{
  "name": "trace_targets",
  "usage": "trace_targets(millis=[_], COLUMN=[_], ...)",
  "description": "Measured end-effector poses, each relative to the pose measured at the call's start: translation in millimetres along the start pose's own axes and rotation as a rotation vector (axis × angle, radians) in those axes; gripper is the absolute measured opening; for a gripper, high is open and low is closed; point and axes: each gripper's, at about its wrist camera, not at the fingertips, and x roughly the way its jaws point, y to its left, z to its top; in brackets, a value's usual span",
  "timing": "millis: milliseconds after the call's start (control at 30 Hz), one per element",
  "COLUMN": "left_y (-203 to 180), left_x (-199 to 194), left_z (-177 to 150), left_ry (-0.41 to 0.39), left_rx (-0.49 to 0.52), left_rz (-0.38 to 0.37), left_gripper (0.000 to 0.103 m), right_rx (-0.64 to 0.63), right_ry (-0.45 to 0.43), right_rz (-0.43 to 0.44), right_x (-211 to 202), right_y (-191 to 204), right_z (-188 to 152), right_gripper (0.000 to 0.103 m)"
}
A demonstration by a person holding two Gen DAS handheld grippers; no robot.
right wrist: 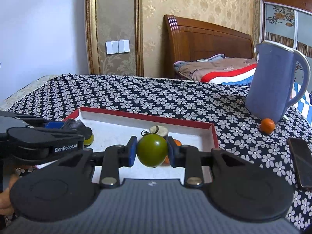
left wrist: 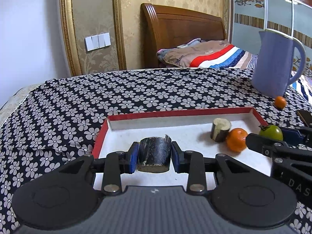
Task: Organize fruits
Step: 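Lower the cylinder piece and green tomato into the tray, opening both grippers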
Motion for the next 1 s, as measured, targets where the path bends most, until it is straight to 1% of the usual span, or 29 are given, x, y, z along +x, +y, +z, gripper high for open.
trace_targets(millis=[200,300,433,667,800,933,967,1000], left_y=[6.0,8.2,7.1,13.7,11.9,11.9,11.3,10.0], left_x=[21.7,31.8,43.8,60.9,67.3,69.8,68.9,68.0], left_z=[8.7,13.5,18.5,23.0,26.4,29.1,29.2,29.1], left_ry=[0.032,0.04,0.048,0.056,0.056,0.058,0.051,0.045], left_rx=[-0.013,-0.02,-0.001,-0.017,-0.011,-0.02,-0.019,-0.013], left_rz=[-0.002,-0.015,0.01,0.026,0.047,0.046,0.045,0.048], left_gripper=[0.033,0.033,0.033,0.034,0.034,0.034,0.034,0.034], right_rx=[-0.005,-0.01,-0.015,-0.014,-0.014,0.003,0.004,0.001], right_ry=[0.017,0.025,0.039,0.073,0.09,0.106,0.104,0.107], right_rz=[-0.005,-0.011,-0.016,0.0,-0.011,-0.02,-0.025,-0.024], right_x=[16.1,25.3,39.5,65.2,79.6,89.3,90.3,90.9], right_y=[-0.5,-0.2,-0.1,2.9,7.0,6.4,6.7,7.4], right_z=[7.8,11.7,15.5,17.1,18.4,19.7,19.7,19.7], right_gripper=[0.03,0.03,0.03,0.03,0.03,0.03,0.035,0.05])
